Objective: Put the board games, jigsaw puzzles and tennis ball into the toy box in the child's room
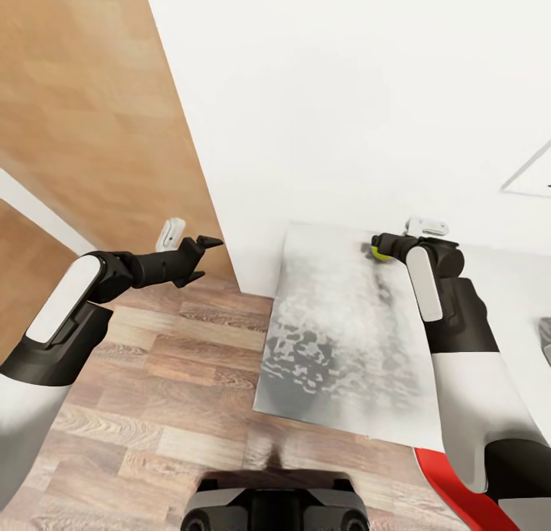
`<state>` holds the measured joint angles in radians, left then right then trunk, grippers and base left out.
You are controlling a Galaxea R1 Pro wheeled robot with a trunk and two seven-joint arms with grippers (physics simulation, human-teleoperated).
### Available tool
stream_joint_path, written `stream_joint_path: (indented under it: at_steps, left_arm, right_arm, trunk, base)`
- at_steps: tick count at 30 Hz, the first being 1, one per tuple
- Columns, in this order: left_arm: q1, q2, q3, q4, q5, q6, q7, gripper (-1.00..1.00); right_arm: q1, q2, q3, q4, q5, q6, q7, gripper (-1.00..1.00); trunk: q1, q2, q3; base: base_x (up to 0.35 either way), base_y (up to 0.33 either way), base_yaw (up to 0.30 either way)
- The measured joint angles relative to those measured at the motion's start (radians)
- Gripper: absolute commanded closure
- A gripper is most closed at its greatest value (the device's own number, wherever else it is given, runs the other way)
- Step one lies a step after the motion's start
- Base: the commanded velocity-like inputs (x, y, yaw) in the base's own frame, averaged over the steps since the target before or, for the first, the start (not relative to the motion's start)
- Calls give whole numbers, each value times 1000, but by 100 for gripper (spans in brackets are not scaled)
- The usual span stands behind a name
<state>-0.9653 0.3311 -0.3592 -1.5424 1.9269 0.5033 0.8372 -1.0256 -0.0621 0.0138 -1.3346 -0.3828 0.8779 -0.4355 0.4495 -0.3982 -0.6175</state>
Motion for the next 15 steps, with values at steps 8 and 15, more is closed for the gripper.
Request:
stream_joint_path:
  at_steps: [8,15]
  left_arm:
    - [0,0,-10,0,0,0,0,-100]
    - [0,0,-12,0,0,0,0,-100]
  right_arm:
    - [-1,0,0,-11,-1,0,0,-100]
    - [-1,0,0,-14,-1,0,0,-100]
  trunk:
    - [0,0,-13]
    - [0,0,-24]
  base:
    - [0,0,0]
    - [0,0,0]
